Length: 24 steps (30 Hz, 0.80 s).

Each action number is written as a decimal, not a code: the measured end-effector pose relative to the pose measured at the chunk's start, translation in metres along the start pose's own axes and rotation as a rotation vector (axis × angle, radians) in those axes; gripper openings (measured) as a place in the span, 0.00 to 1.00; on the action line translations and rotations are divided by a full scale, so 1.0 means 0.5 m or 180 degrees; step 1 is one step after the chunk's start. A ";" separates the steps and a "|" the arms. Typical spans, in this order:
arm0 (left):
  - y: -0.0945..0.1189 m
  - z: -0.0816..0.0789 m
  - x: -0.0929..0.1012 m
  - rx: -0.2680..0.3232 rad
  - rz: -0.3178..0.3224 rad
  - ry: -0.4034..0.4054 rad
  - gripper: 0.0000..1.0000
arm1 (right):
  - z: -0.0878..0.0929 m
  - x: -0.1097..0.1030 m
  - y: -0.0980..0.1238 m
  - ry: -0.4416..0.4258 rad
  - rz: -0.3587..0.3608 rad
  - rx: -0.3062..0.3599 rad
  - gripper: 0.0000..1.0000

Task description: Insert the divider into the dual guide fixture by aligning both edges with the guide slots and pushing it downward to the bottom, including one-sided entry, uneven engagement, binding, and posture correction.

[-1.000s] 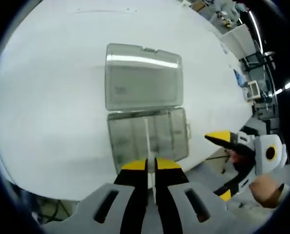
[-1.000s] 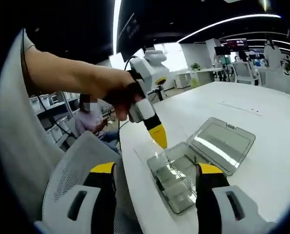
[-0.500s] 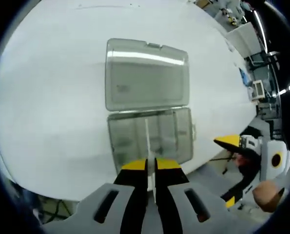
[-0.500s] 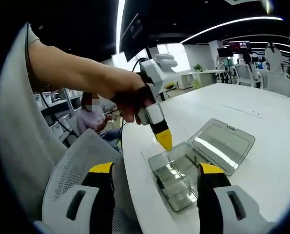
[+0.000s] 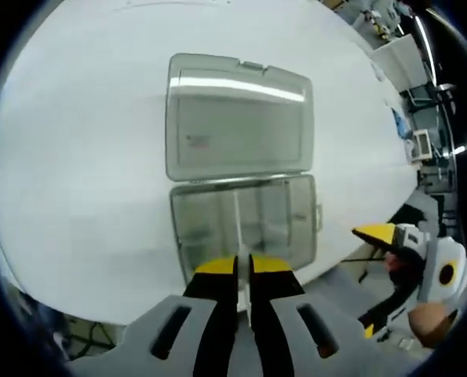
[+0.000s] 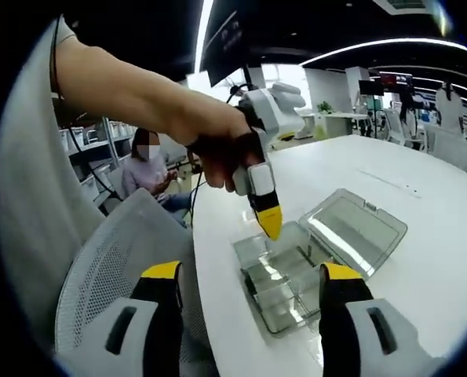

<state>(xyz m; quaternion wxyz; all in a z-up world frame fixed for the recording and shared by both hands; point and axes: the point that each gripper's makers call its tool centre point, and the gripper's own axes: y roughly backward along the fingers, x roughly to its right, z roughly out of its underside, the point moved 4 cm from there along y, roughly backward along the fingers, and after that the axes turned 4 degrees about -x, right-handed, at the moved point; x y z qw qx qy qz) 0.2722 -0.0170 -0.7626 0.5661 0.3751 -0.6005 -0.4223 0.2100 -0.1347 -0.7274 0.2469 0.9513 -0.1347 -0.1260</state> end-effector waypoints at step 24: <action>-0.015 -0.005 -0.012 -0.0038 -0.0114 0.0039 0.01 | 0.003 0.001 -0.005 -0.0044 -0.0023 0.0014 0.68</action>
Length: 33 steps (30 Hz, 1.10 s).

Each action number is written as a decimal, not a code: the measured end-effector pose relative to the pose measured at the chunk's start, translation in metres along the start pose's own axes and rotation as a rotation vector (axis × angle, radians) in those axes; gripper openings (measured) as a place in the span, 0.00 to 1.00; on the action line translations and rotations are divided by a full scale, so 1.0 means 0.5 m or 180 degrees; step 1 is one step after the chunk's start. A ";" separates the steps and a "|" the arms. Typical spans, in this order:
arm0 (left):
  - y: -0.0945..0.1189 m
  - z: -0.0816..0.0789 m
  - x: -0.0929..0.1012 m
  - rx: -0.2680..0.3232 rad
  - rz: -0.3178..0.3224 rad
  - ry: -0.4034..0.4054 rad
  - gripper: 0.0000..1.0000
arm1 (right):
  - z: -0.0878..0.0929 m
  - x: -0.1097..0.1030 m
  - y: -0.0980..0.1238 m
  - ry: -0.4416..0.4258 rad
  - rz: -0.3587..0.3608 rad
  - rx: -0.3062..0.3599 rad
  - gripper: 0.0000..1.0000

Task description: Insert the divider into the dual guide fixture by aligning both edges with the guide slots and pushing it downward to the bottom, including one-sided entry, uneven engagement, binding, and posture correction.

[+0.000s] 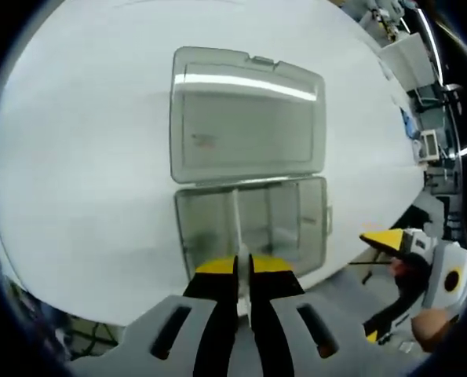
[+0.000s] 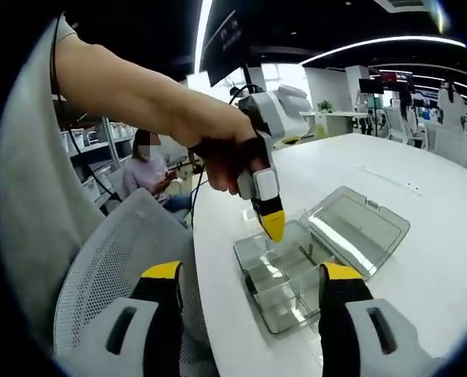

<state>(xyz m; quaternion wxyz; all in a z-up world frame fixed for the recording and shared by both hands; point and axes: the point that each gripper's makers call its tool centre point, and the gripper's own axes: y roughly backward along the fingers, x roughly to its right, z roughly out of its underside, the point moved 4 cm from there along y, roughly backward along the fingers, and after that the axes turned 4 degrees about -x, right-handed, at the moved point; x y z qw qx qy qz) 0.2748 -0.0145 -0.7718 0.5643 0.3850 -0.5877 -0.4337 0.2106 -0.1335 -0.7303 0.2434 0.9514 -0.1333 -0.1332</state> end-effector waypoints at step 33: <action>-0.015 -0.005 -0.004 -0.0123 -0.0114 -0.0033 0.01 | 0.003 0.006 0.004 -0.0034 0.0002 0.0000 0.67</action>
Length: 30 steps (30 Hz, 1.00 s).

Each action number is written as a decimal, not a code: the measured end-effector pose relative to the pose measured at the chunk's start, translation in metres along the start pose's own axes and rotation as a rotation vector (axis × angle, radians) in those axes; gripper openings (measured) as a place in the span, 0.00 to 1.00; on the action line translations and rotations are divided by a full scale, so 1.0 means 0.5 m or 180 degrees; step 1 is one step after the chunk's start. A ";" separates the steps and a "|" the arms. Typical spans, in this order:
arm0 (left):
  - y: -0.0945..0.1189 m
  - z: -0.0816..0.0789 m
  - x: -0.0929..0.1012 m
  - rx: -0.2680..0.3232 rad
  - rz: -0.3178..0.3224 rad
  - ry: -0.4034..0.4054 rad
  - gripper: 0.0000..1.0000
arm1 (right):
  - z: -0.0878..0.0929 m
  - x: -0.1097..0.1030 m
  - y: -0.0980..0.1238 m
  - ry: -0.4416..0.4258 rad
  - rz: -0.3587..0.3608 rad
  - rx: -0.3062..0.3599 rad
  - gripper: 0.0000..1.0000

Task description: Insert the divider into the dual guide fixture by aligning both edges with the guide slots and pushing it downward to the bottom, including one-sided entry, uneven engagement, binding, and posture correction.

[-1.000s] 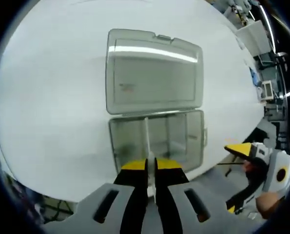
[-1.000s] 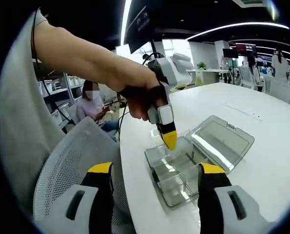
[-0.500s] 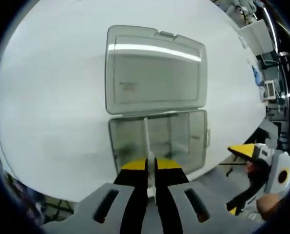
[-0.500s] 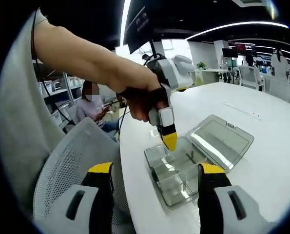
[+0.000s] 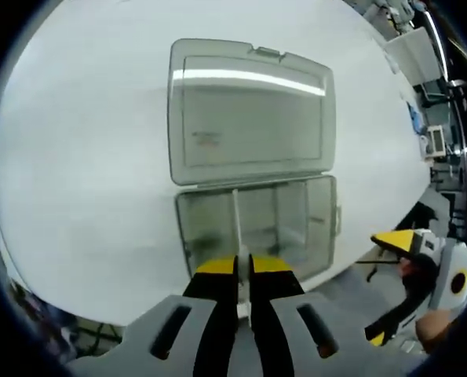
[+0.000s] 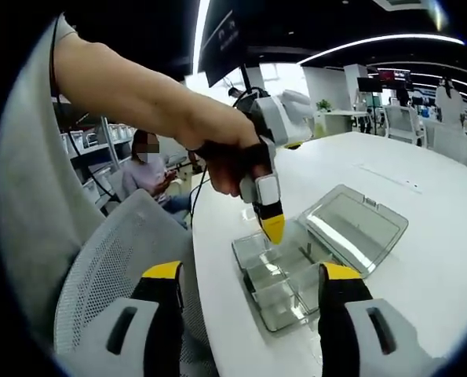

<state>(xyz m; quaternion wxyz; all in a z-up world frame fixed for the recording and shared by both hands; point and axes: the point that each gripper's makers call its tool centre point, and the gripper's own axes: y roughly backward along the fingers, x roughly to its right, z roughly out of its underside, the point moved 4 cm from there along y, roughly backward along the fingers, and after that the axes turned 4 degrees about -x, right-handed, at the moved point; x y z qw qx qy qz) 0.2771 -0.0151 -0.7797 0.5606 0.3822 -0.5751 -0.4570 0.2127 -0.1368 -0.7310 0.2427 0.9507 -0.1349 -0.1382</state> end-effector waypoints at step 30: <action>-0.006 -0.002 0.000 -0.0058 -0.0058 -0.0063 0.01 | 0.006 0.006 0.003 -0.0047 0.0020 -0.0014 0.66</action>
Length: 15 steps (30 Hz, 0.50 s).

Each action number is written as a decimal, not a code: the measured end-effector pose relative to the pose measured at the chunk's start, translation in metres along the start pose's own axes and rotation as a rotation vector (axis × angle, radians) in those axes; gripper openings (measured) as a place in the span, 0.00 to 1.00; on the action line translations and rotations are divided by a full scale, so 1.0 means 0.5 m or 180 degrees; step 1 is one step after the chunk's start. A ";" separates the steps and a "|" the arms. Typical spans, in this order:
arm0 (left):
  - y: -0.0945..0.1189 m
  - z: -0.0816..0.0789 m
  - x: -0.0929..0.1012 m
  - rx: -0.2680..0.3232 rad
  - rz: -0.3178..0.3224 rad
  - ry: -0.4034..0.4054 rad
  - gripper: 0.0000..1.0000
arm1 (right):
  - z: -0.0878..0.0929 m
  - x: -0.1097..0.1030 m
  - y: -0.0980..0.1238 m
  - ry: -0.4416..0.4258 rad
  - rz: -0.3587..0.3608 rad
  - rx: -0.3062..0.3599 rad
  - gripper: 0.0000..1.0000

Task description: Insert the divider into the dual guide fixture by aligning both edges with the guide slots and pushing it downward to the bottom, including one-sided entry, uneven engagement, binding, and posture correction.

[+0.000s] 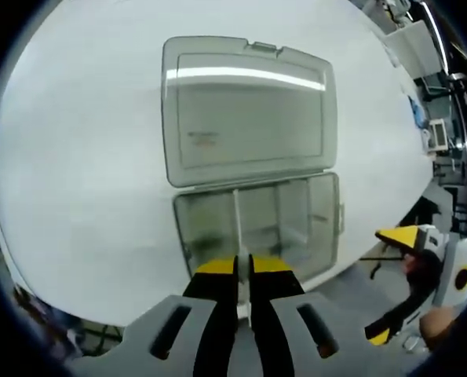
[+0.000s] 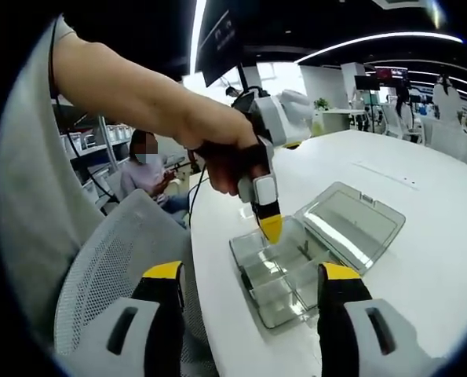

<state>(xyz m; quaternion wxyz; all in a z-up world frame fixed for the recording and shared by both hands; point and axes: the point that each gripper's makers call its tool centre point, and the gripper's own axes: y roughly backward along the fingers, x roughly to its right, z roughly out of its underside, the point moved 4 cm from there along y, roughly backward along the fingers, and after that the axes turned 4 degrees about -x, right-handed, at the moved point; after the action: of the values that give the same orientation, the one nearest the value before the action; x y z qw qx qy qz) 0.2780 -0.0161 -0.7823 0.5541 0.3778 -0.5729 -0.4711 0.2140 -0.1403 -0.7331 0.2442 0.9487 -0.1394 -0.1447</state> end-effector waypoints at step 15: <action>-0.006 0.000 0.003 -0.0023 -0.0055 -0.0033 0.01 | 0.002 0.001 -0.001 -0.0017 0.0001 0.0007 0.66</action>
<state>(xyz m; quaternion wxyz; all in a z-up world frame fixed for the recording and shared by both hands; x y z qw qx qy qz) 0.2775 -0.0184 -0.7847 0.5484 0.3782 -0.5708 -0.4799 0.2144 -0.1407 -0.7341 0.2428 0.9485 -0.1405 -0.1470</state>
